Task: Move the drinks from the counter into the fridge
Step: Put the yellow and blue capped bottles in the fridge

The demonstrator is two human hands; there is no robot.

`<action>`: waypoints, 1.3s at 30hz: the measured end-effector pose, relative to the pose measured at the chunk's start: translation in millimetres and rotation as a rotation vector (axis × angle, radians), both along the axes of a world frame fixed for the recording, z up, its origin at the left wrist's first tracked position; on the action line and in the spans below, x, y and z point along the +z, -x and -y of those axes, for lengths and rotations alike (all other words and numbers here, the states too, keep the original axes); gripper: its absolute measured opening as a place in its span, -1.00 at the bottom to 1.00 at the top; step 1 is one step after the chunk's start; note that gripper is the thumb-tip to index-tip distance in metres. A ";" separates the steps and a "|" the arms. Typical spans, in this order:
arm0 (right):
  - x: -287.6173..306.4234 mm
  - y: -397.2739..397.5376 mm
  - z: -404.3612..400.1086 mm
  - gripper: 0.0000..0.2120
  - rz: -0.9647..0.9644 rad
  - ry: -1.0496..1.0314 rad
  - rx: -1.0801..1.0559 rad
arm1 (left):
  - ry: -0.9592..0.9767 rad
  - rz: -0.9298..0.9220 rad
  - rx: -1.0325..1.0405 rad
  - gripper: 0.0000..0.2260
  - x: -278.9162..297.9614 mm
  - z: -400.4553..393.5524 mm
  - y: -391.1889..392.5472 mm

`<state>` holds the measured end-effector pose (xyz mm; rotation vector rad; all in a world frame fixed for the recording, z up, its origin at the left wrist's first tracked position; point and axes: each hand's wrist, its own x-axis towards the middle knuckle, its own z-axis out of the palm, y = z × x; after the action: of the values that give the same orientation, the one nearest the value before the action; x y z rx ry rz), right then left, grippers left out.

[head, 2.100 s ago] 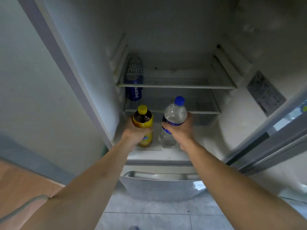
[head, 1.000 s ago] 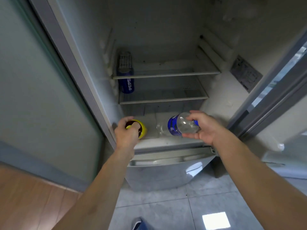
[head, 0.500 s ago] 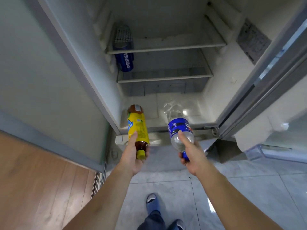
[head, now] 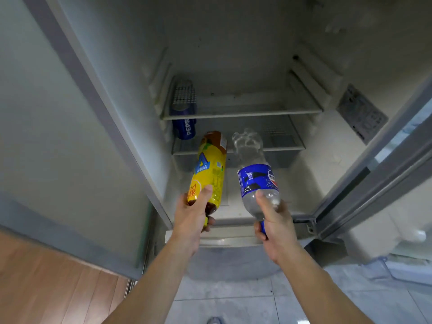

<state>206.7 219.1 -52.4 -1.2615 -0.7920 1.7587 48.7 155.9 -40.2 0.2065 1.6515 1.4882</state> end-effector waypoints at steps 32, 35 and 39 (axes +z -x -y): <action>15.7 124.6 -182.7 -0.10 1.208 -0.639 0.589 | 0.450 -1.288 -0.562 -0.26 19.8 -174.8 87.3; 15.2 122.7 -184.4 -0.10 1.238 -0.651 0.585 | 0.433 -1.296 -0.557 -0.25 21.1 -174.6 85.0; 16.4 113.1 -176.1 -0.13 1.238 -0.768 0.450 | 0.273 -1.281 -0.442 -0.24 9.1 -160.2 75.4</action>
<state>93.6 395.2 -36.0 -1.5728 -2.2971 0.5677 -26.7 316.0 -31.1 1.4914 2.4844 0.7165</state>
